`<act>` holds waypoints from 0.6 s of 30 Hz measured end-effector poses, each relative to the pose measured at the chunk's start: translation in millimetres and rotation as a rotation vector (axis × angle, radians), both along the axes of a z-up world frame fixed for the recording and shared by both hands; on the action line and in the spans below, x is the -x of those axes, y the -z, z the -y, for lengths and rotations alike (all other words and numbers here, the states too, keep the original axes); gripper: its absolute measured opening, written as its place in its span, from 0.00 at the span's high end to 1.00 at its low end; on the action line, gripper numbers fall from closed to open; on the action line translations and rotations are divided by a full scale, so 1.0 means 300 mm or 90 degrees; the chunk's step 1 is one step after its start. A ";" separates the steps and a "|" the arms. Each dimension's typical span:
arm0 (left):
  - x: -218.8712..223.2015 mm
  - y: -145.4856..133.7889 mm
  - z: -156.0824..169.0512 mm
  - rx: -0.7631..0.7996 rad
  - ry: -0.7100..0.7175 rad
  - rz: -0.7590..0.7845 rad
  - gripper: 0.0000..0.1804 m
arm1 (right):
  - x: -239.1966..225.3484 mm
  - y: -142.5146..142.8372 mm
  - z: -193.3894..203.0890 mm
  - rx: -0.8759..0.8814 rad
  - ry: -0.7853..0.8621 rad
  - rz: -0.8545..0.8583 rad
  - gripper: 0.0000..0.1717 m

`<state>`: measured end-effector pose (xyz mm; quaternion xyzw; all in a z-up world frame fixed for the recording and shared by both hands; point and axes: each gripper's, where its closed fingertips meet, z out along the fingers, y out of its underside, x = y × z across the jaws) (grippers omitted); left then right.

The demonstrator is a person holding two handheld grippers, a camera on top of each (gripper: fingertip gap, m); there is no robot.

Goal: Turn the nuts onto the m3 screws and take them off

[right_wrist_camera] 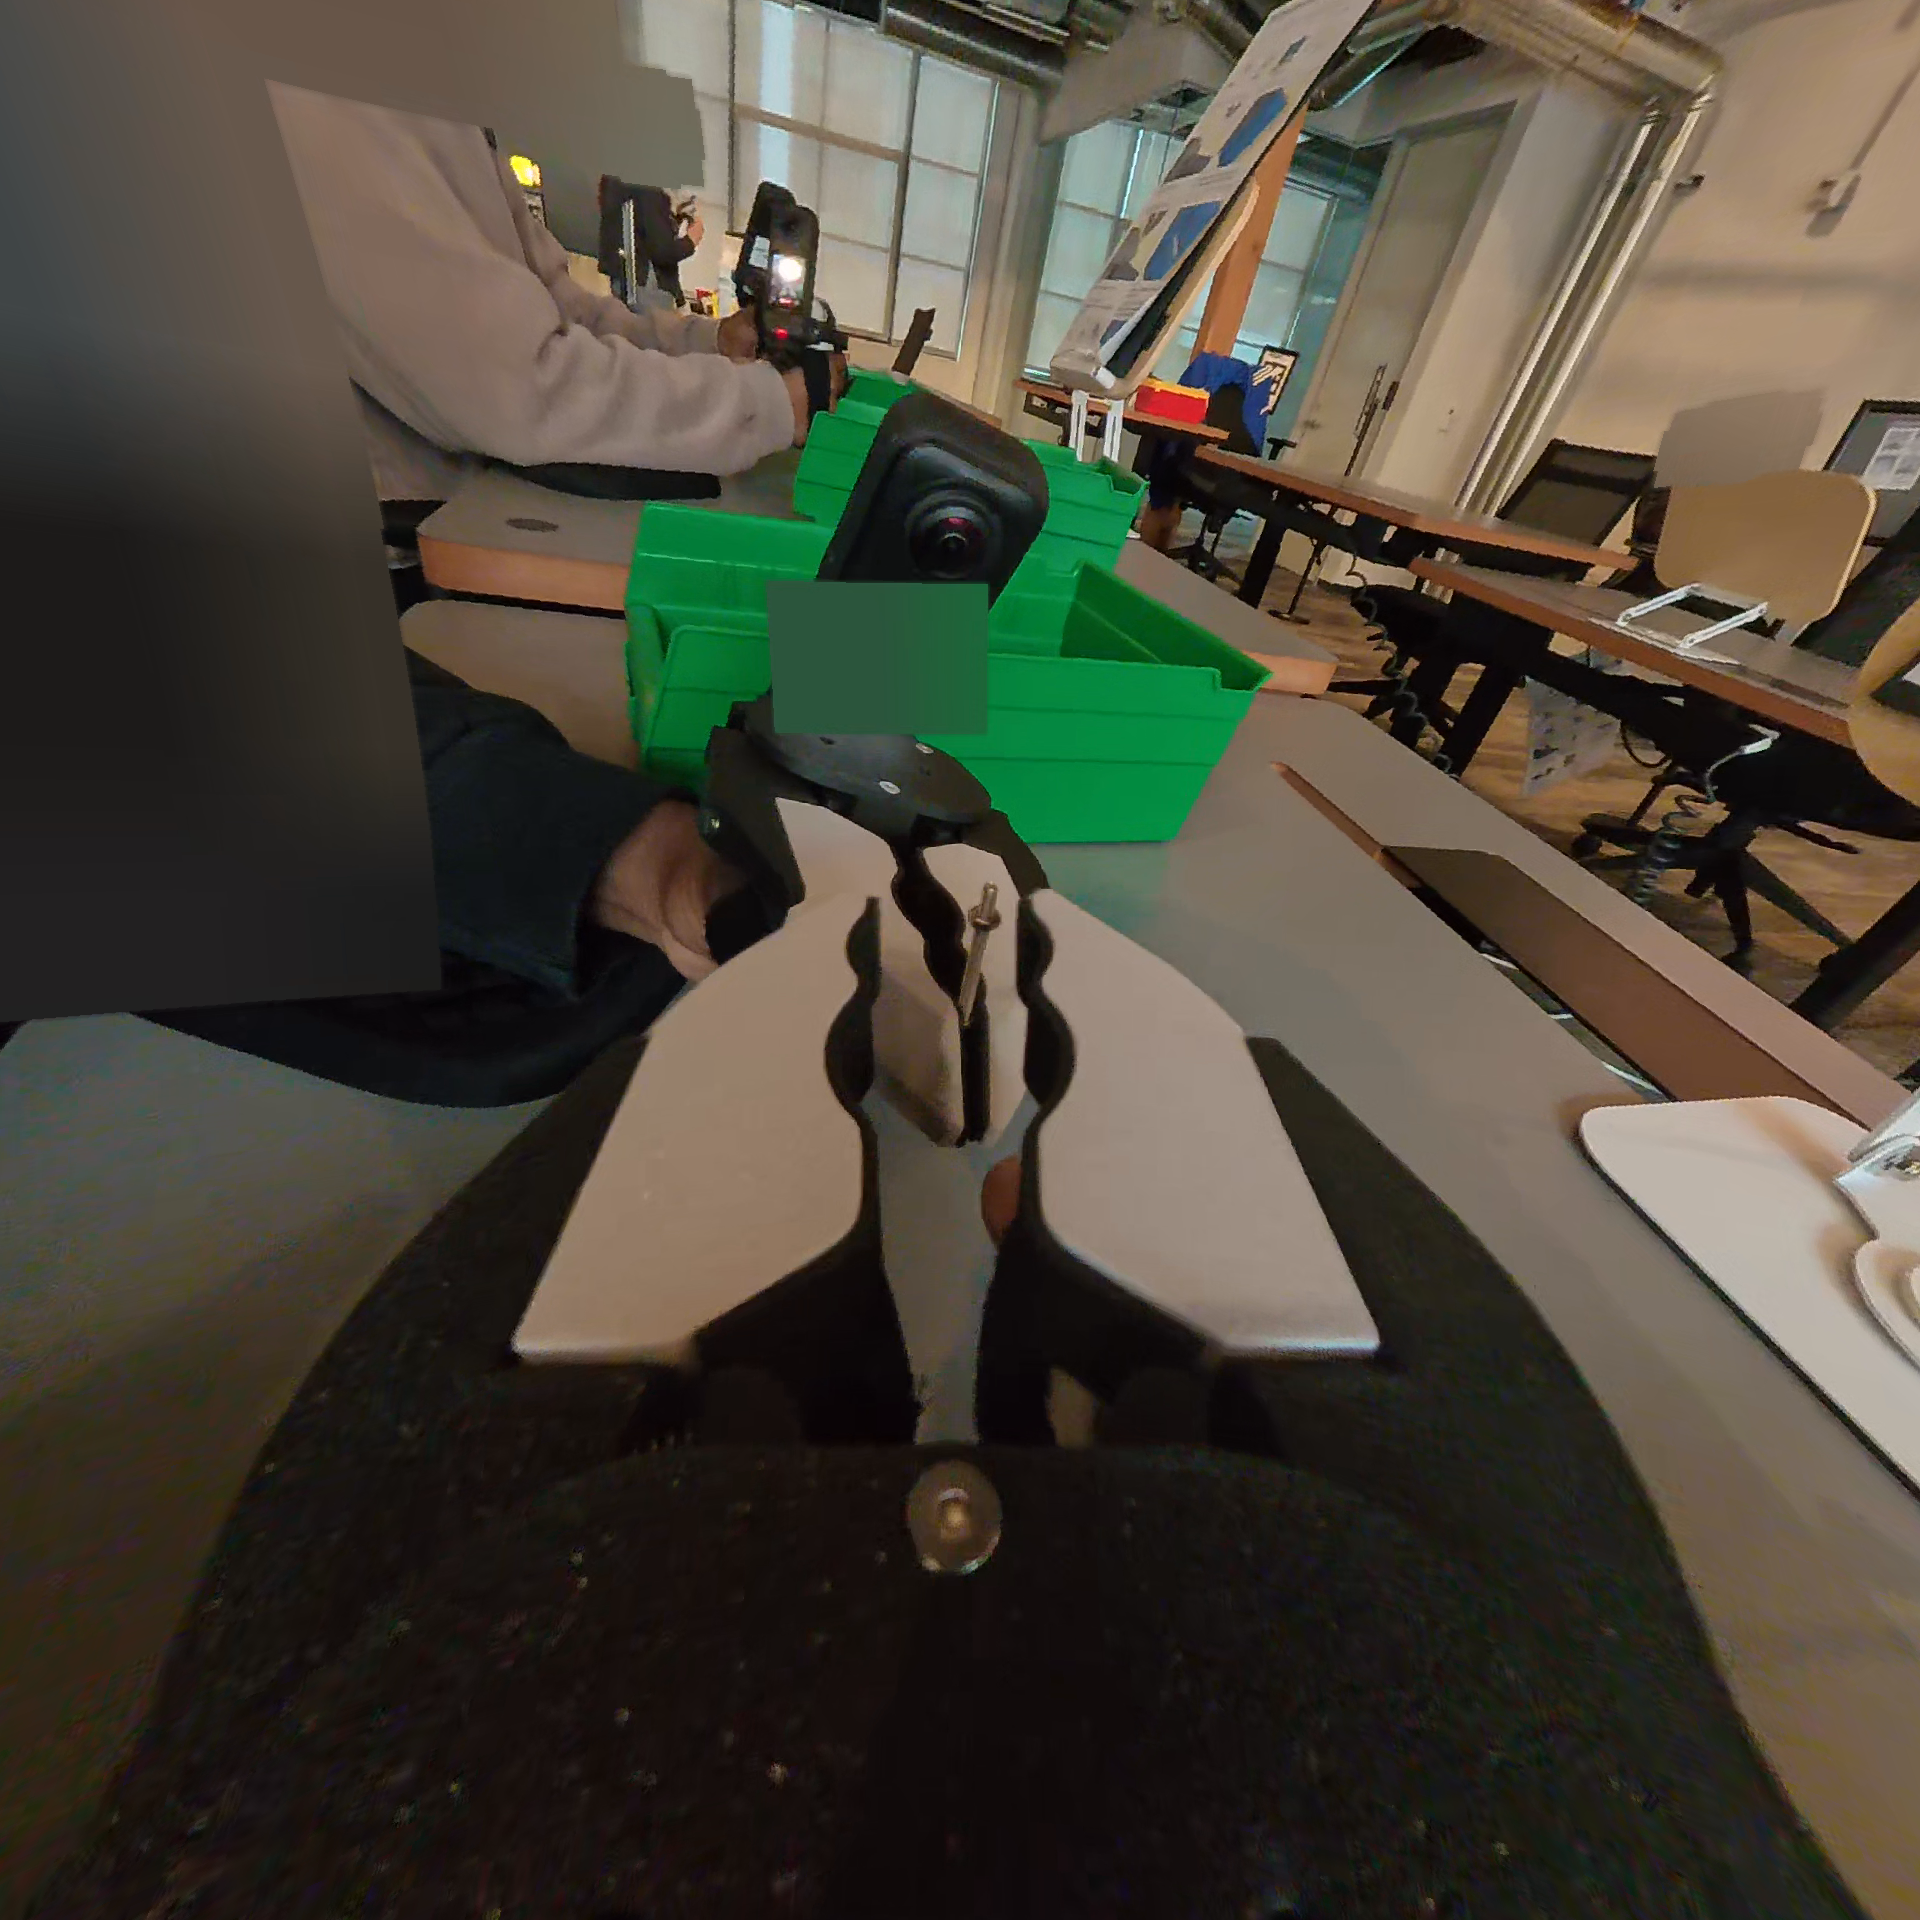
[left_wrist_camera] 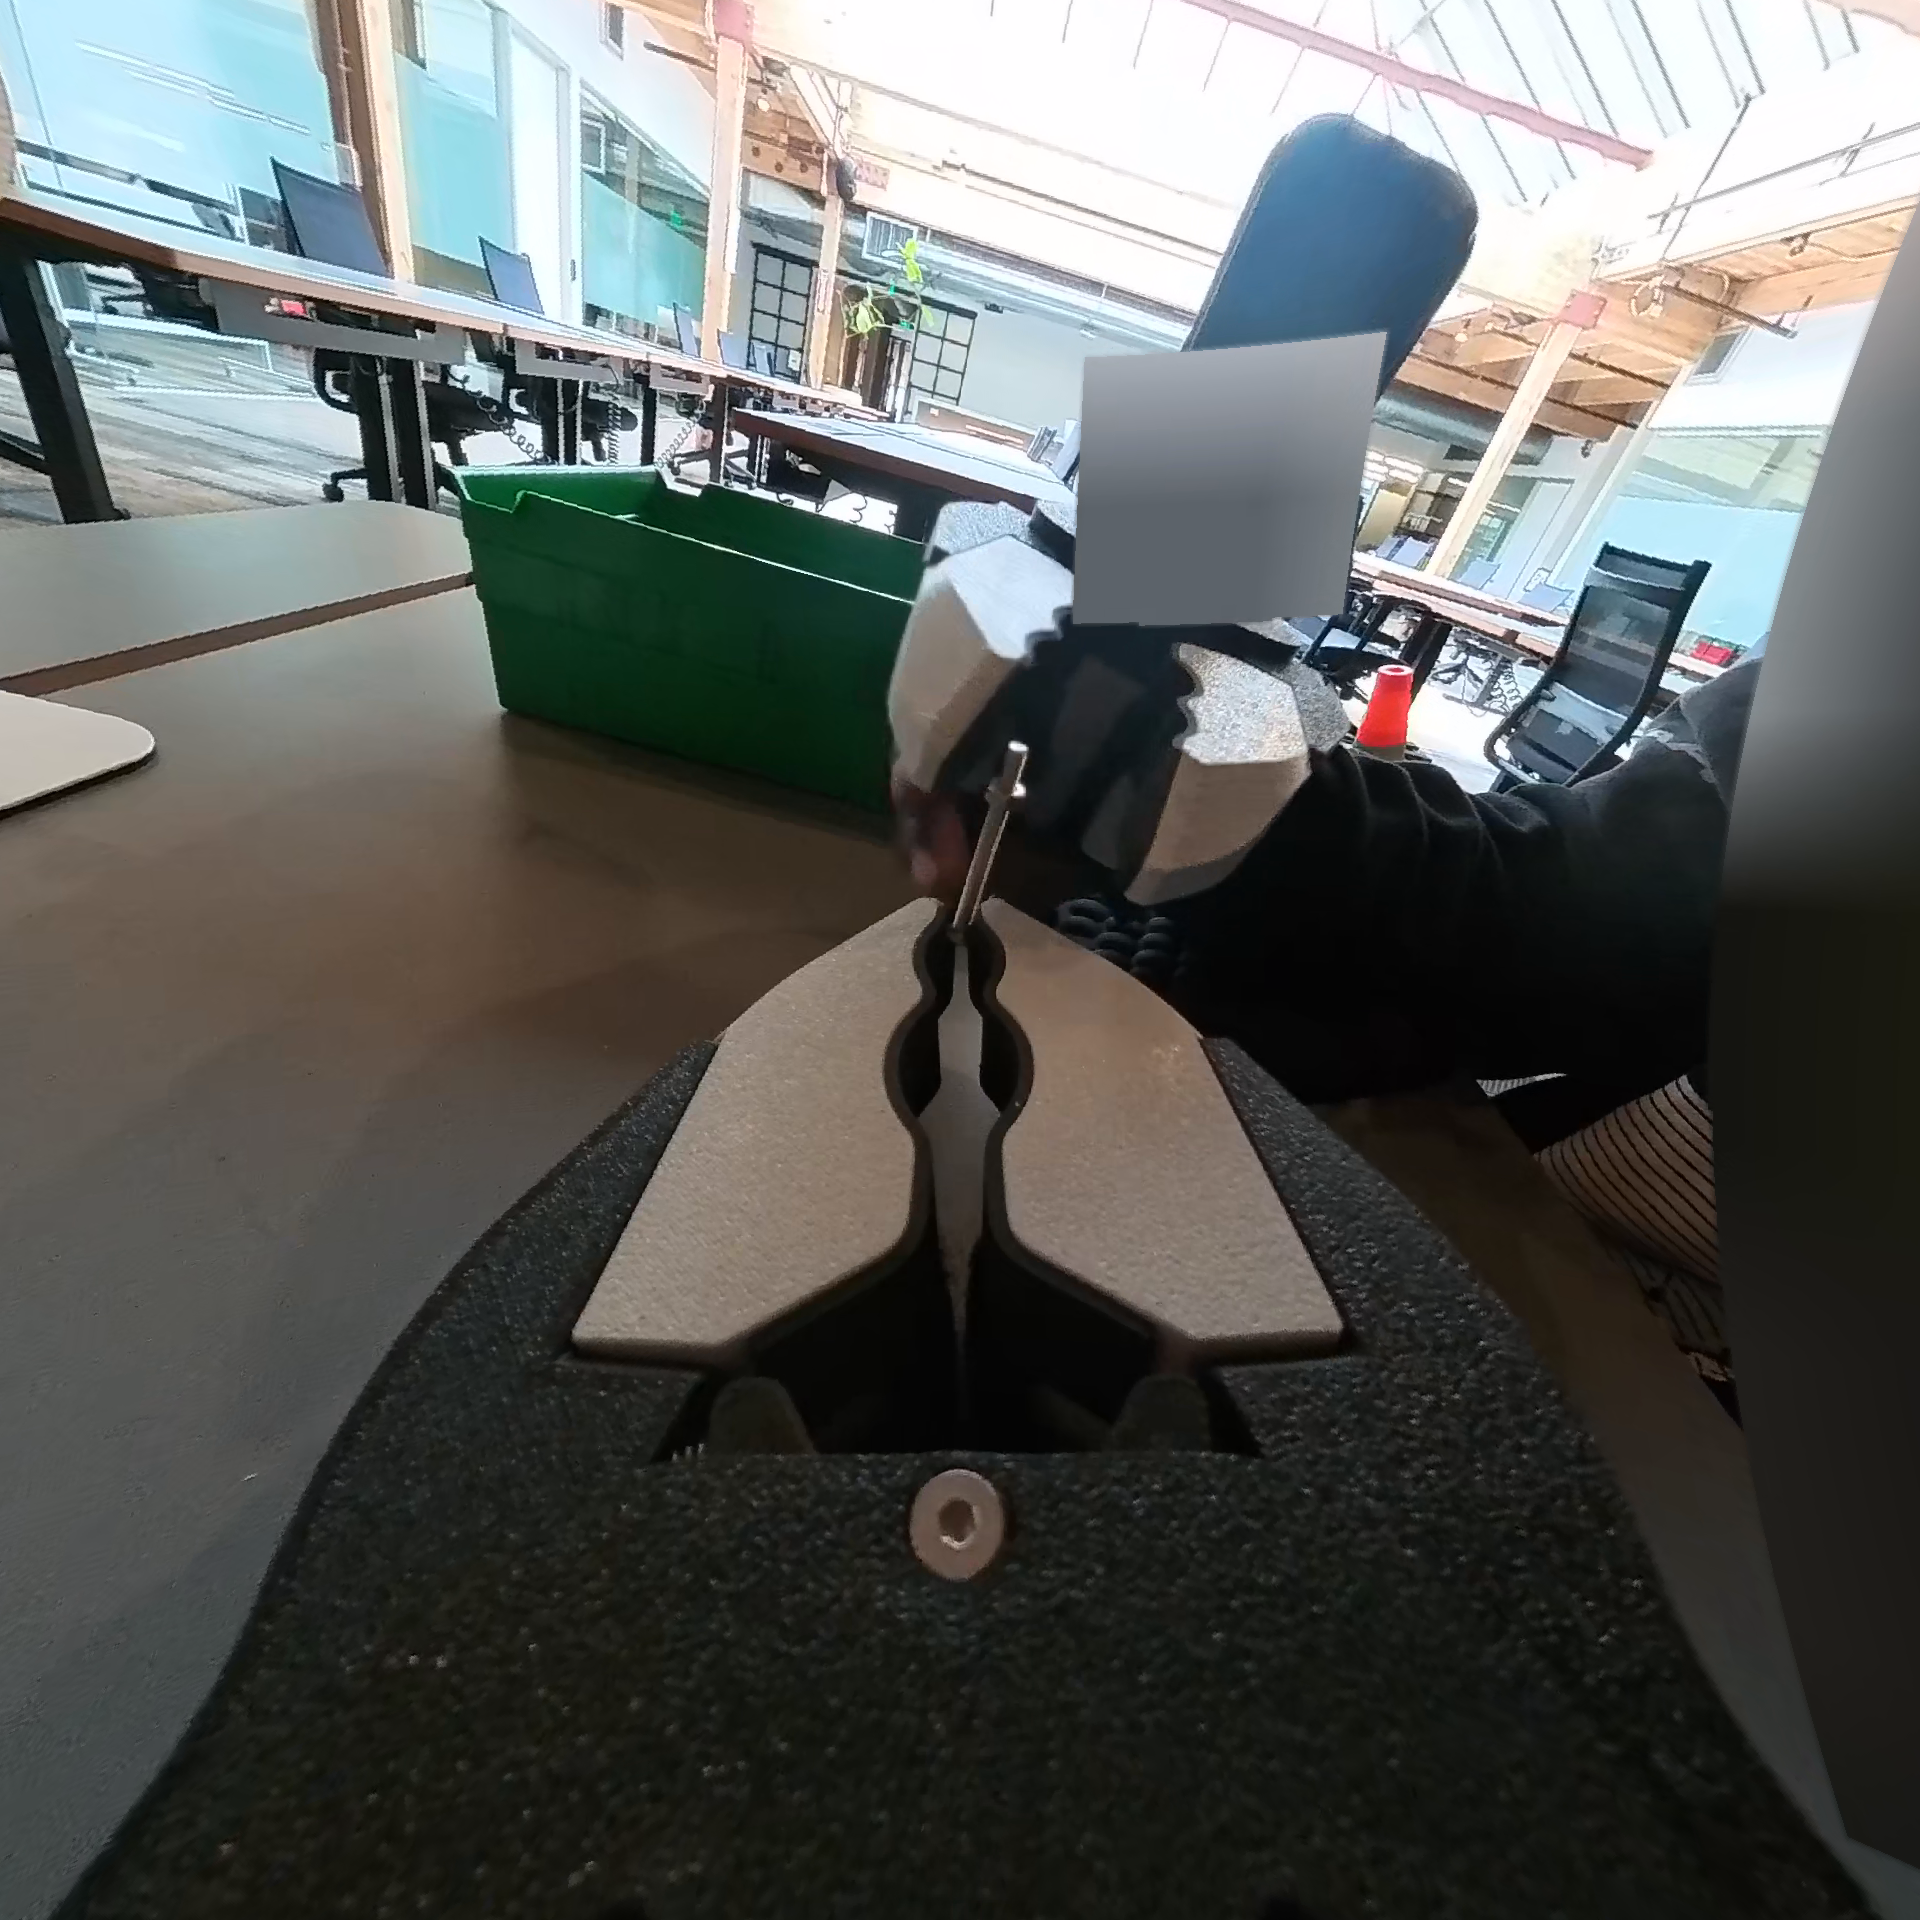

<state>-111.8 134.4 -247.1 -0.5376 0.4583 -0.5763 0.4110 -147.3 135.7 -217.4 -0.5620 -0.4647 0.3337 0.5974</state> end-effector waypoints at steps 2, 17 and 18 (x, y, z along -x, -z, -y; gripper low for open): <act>0.001 0.000 -0.001 0.000 -0.001 0.000 0.99 | -0.008 -0.001 0.002 0.009 -0.002 0.003 0.92; 0.001 0.000 0.000 0.000 -0.002 0.000 0.99 | 0.004 0.013 0.007 0.000 -0.008 0.018 0.87; 0.001 0.000 0.001 -0.002 -0.001 0.000 0.99 | -0.002 0.011 0.007 0.004 -0.007 0.020 0.90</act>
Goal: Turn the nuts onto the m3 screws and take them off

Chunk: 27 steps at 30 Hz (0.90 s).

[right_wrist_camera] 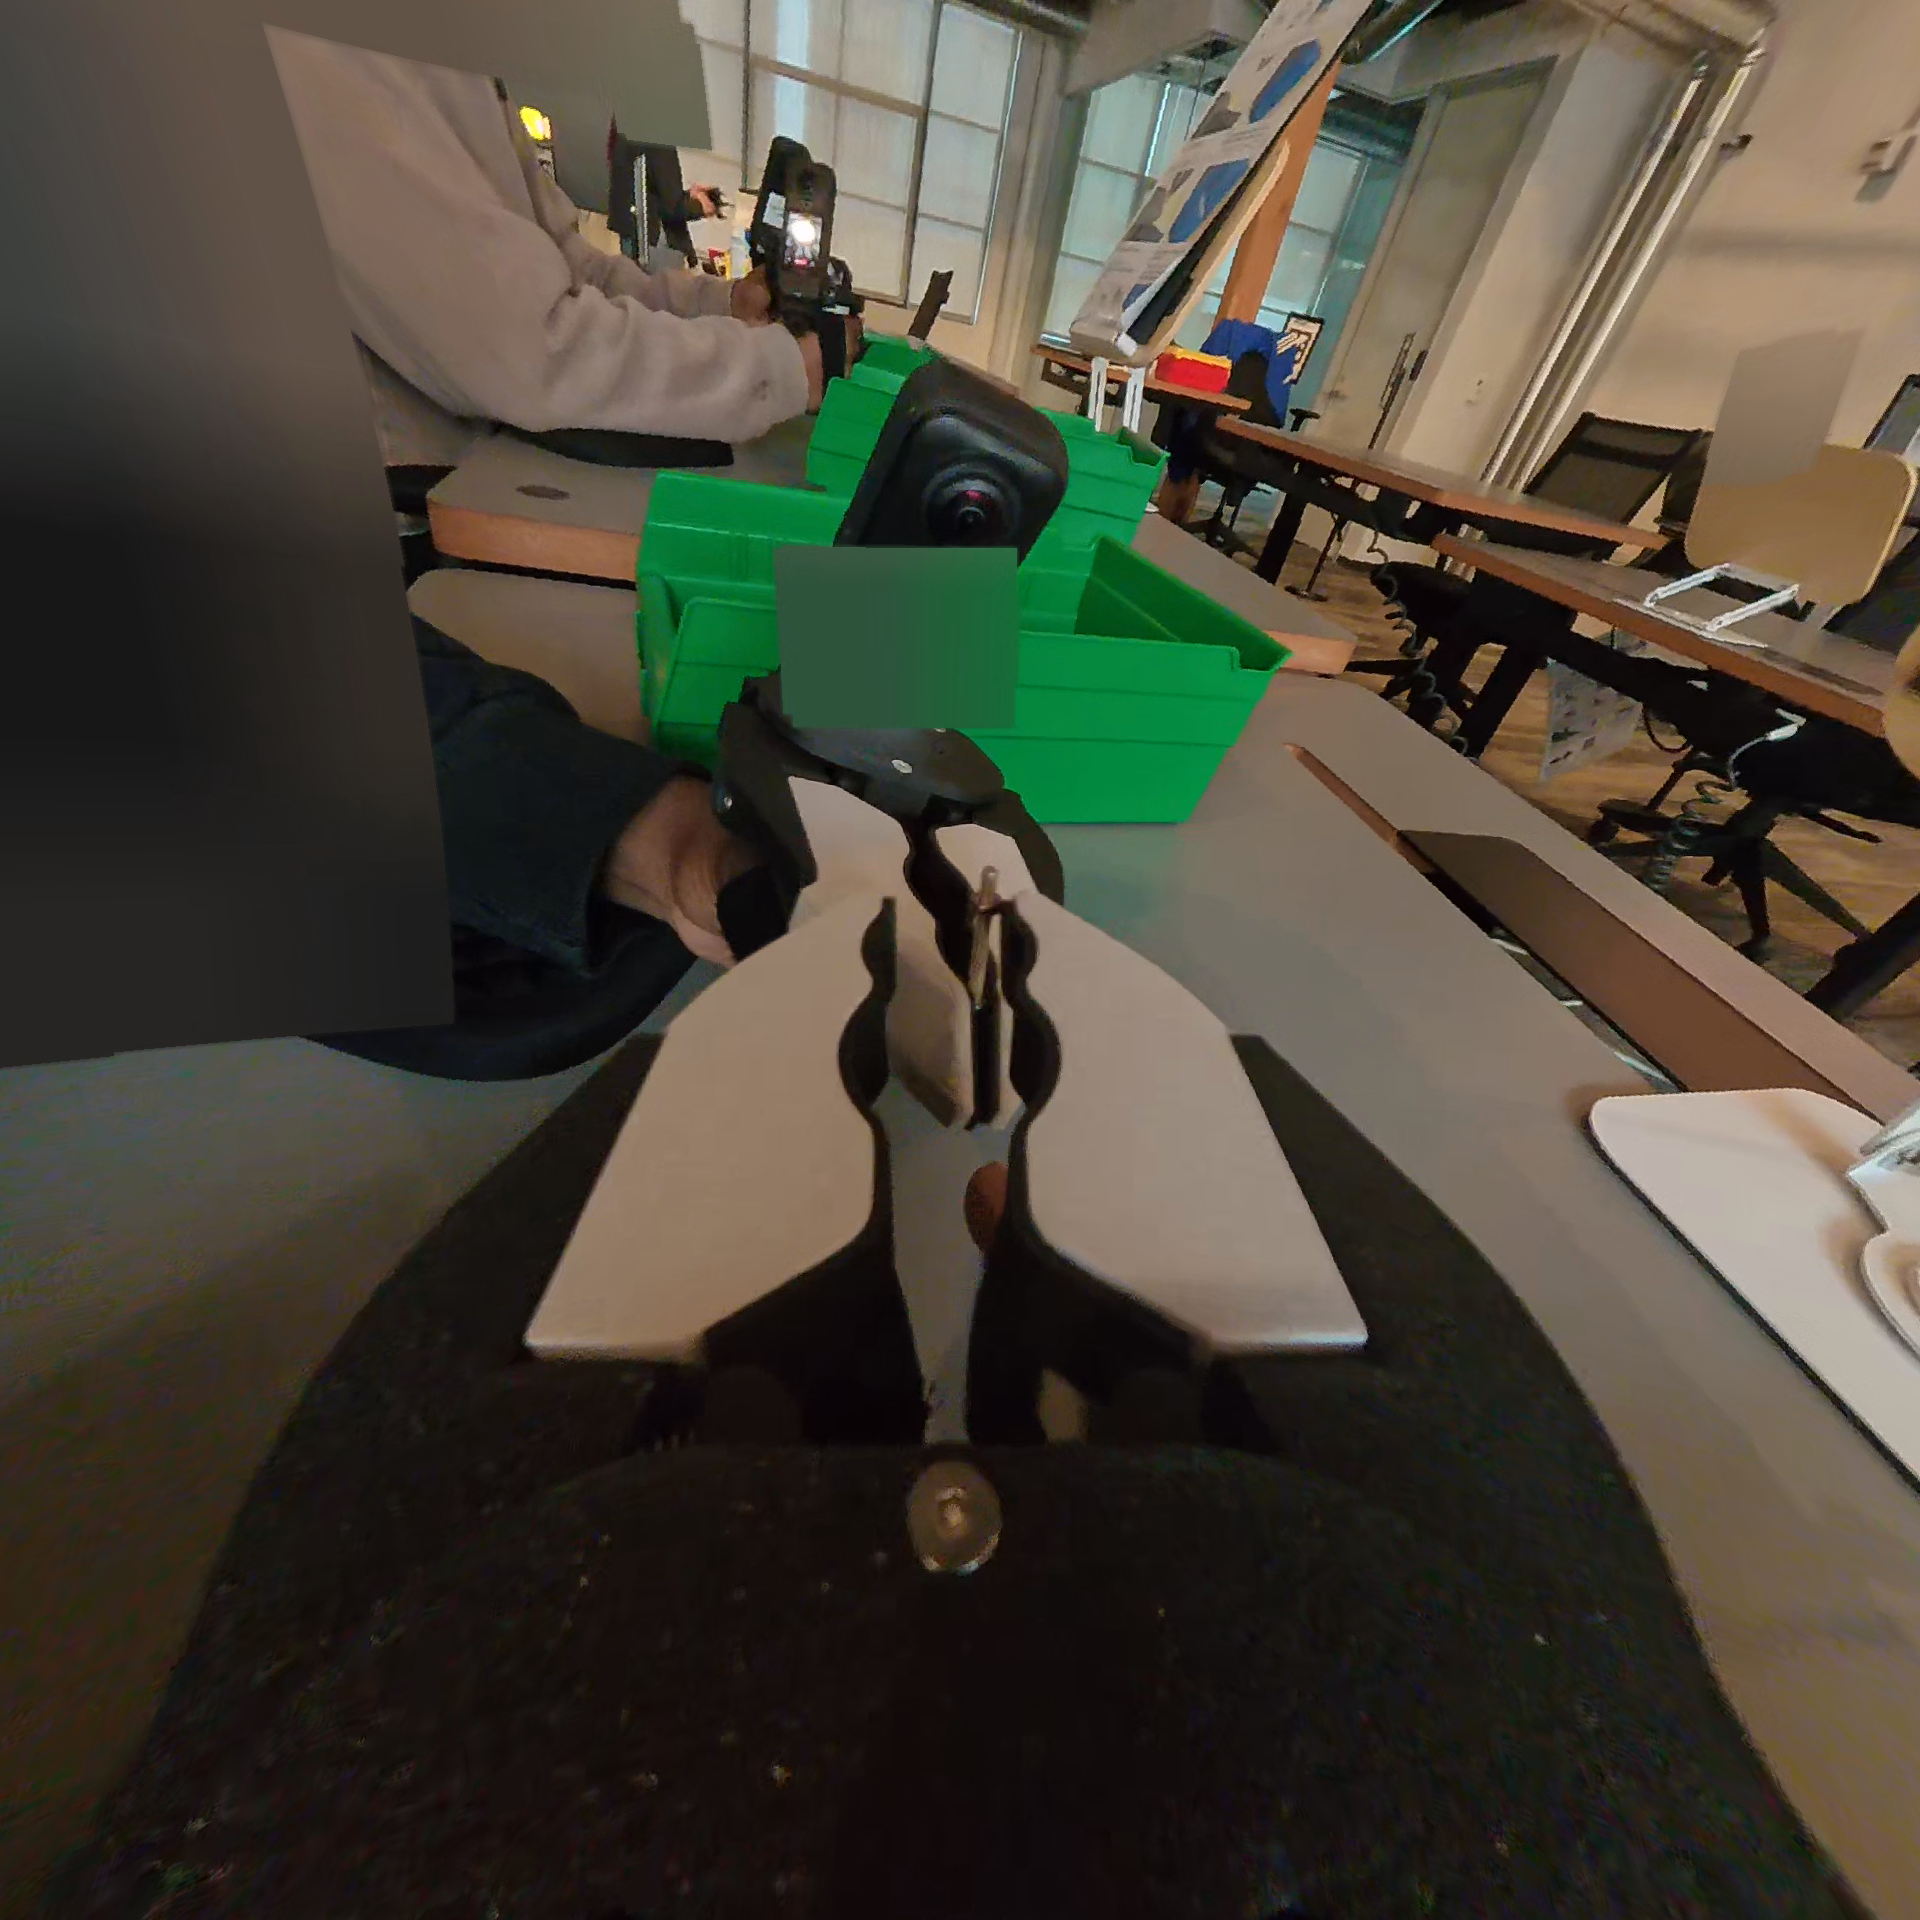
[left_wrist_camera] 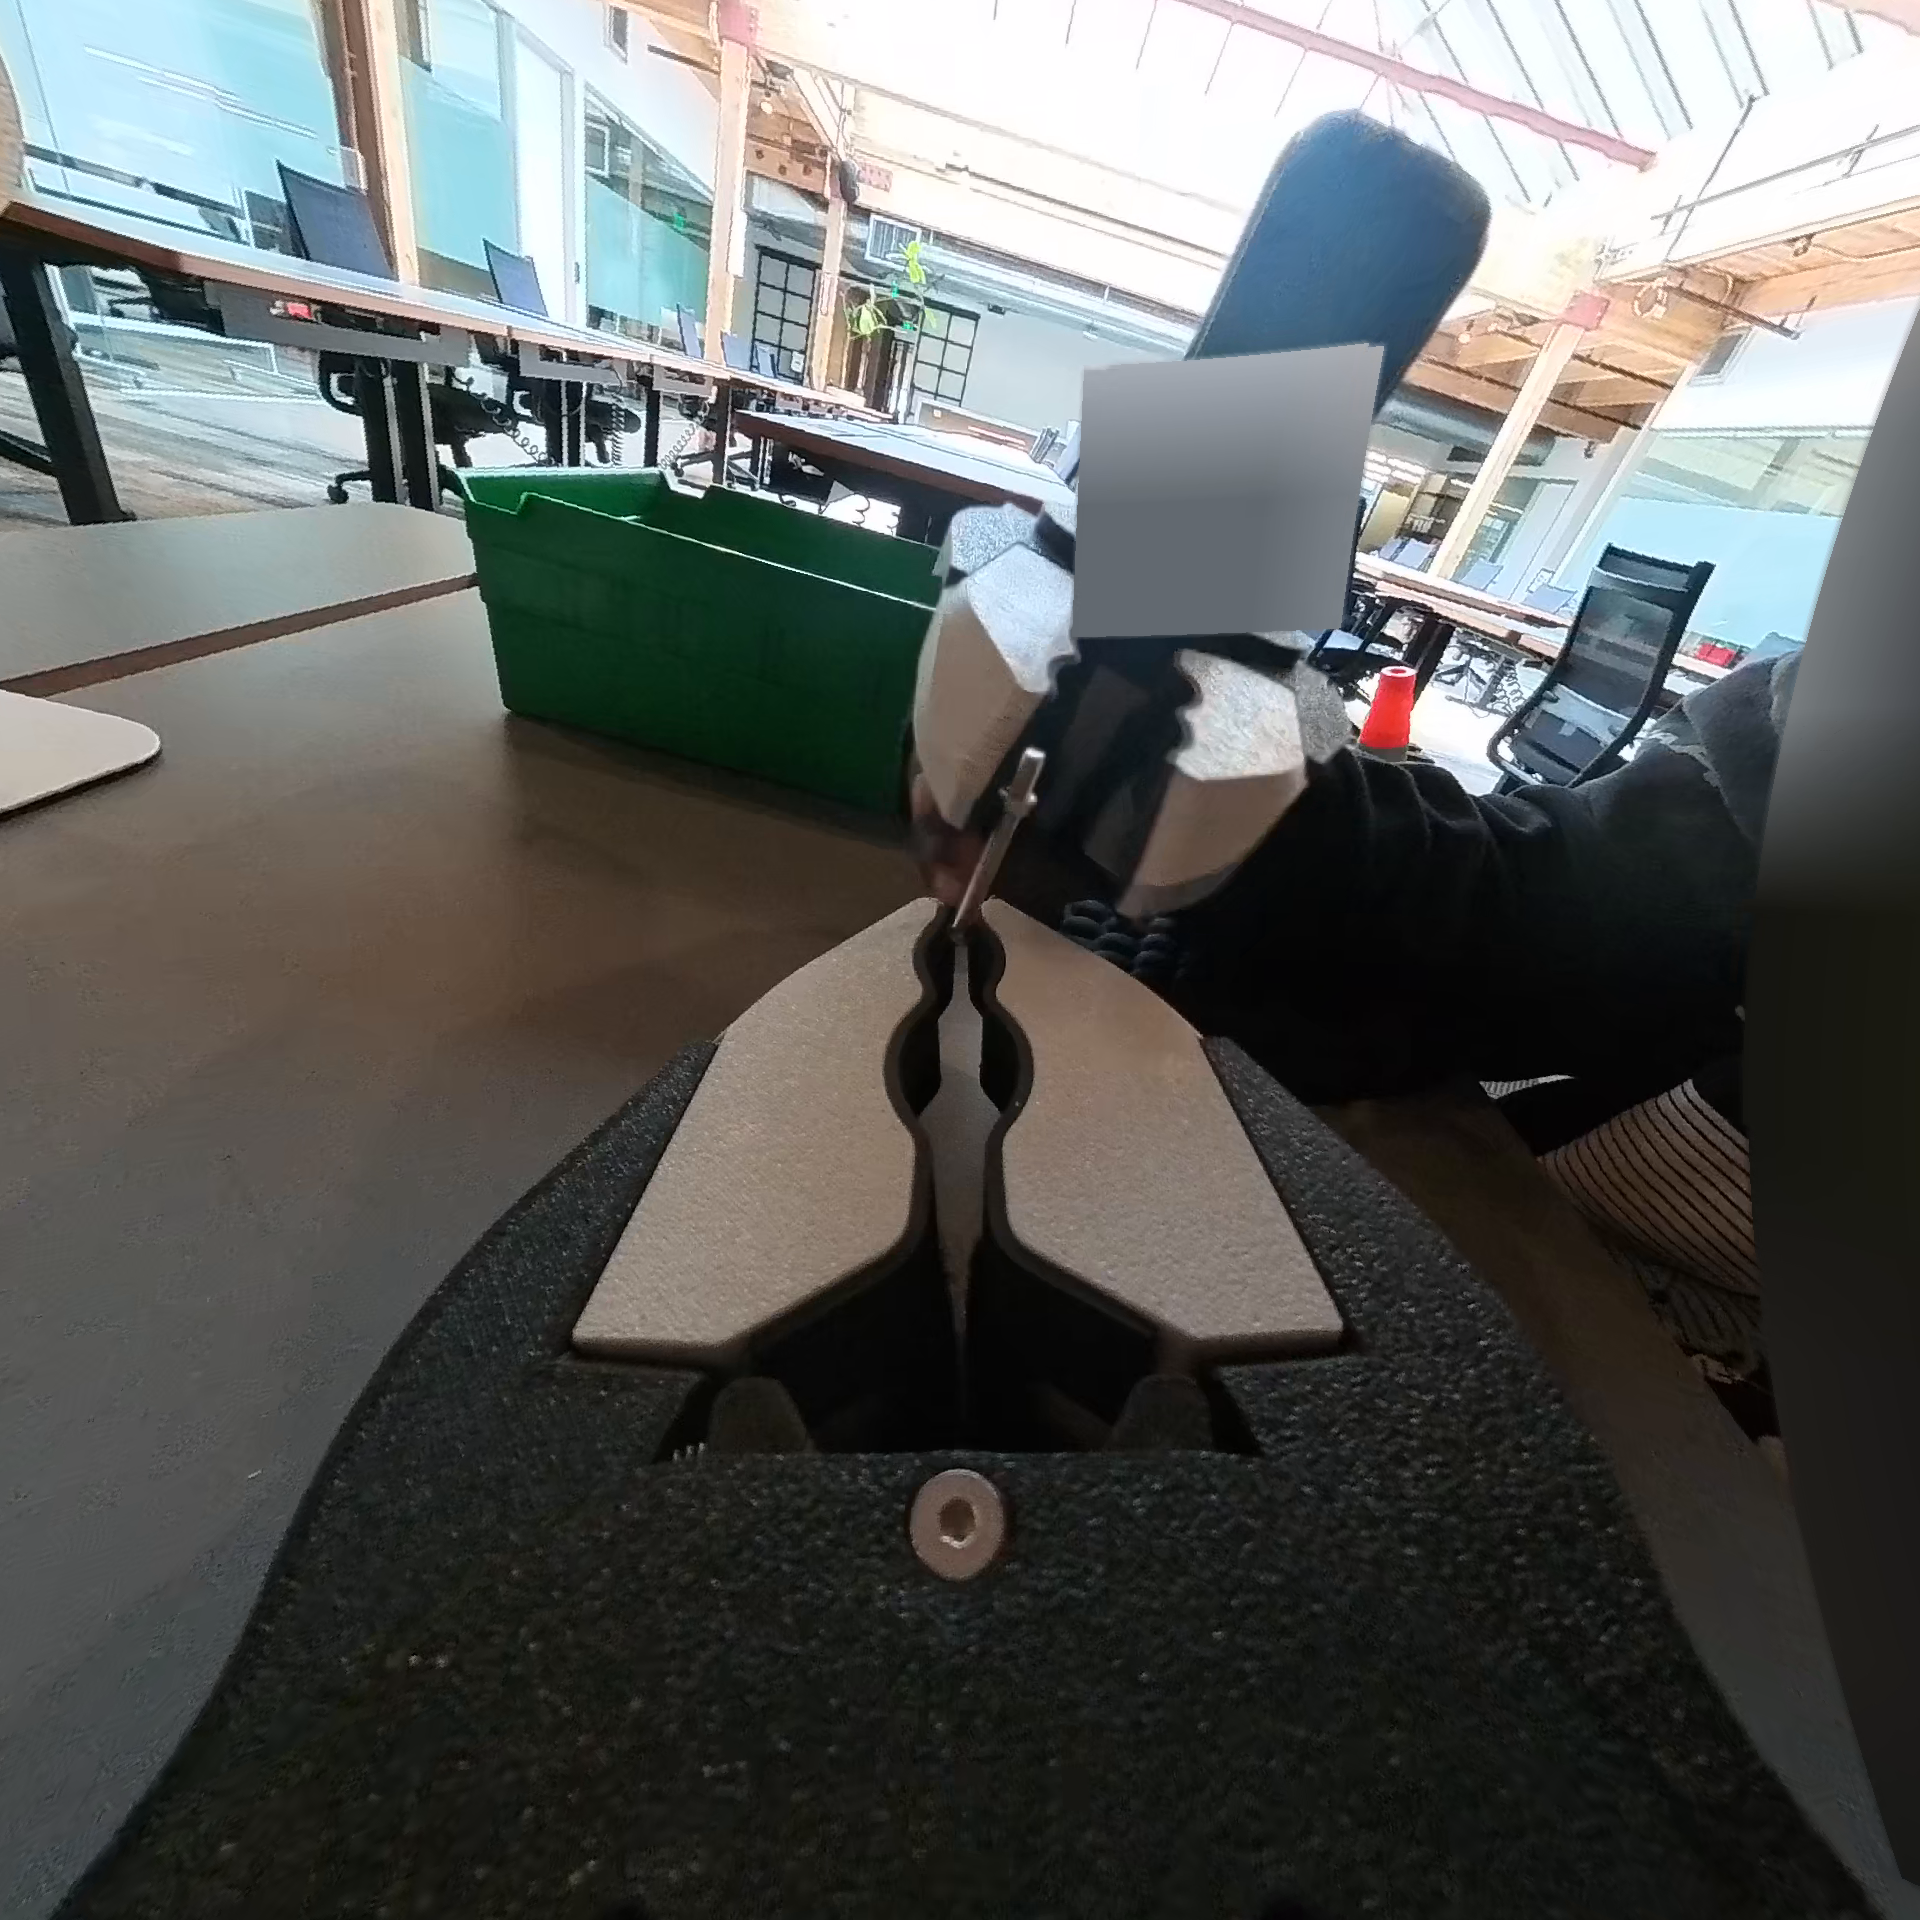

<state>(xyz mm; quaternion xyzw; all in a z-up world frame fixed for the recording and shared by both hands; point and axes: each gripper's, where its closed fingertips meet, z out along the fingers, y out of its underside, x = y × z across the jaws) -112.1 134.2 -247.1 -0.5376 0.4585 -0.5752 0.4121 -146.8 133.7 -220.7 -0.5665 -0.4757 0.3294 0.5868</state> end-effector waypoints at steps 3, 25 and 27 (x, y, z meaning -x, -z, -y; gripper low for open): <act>0.001 -0.001 -0.003 0.003 -0.003 0.002 0.99 | -0.023 -0.009 0.005 0.021 -0.011 -0.003 0.96; 0.001 0.000 0.001 0.000 -0.001 0.000 0.99 | -0.030 -0.032 -0.022 0.008 0.022 -0.039 0.91; 0.000 0.000 0.002 0.000 0.000 -0.001 0.99 | -0.015 -0.027 -0.018 0.001 0.018 -0.037 0.88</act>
